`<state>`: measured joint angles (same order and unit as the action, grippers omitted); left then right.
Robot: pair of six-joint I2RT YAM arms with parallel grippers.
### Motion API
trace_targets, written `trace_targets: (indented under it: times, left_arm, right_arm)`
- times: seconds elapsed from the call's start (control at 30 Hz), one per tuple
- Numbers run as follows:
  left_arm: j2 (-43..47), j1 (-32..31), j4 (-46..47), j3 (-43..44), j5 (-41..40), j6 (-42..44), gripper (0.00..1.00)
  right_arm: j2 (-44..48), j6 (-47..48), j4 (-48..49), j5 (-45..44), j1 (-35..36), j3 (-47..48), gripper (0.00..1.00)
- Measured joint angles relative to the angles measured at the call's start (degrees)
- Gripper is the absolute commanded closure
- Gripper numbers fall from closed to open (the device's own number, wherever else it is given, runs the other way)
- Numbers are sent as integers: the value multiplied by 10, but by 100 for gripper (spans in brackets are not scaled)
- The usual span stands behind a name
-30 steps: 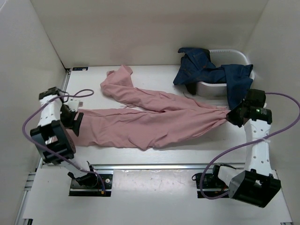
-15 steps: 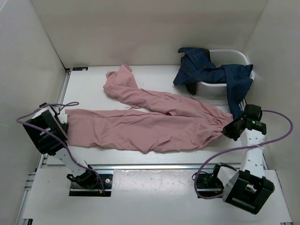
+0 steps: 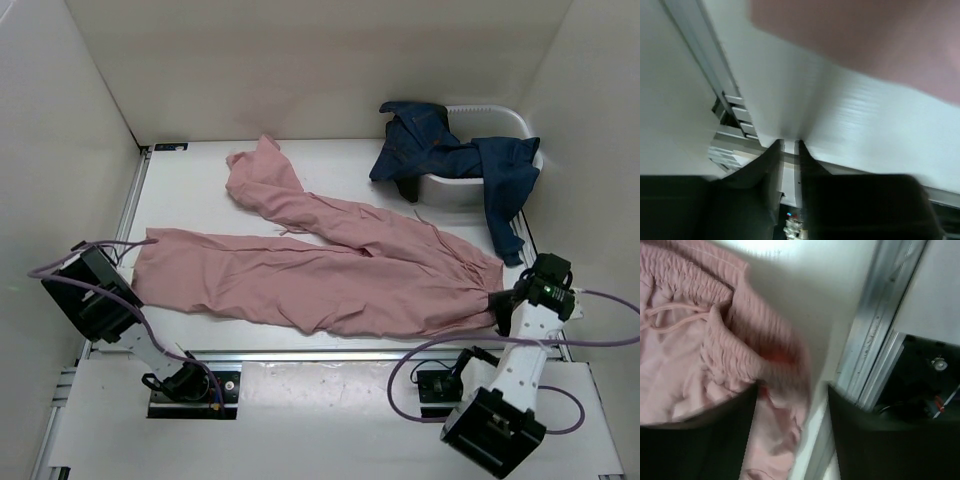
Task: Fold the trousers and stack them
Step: Flatten the trousers out
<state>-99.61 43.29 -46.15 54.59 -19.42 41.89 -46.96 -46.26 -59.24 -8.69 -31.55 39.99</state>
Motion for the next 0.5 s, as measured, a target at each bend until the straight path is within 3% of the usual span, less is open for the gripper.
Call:
trace_targets:
  times: [0.03,0.07,0.17,0.23,0.5]
  left_arm:
    - [3,0,-8,2,8,1,51]
    - [4,0,-20,9,17,2,38]
    - [6,0,-52,61,52,-10,29]
    - [12,0,-52,101,71,-20,17]
    - [15,-27,-60,150,150,-64,5]
  right_arm:
    - [13,-10,-6,-14,-1,0,20]
    - [26,-19,-9,-26,-2,0,18]
    - [52,-26,-9,-43,-3,5,12]
    - [57,-20,-8,-49,-3,18,9]
    - [10,49,21,-51,37,75,6]
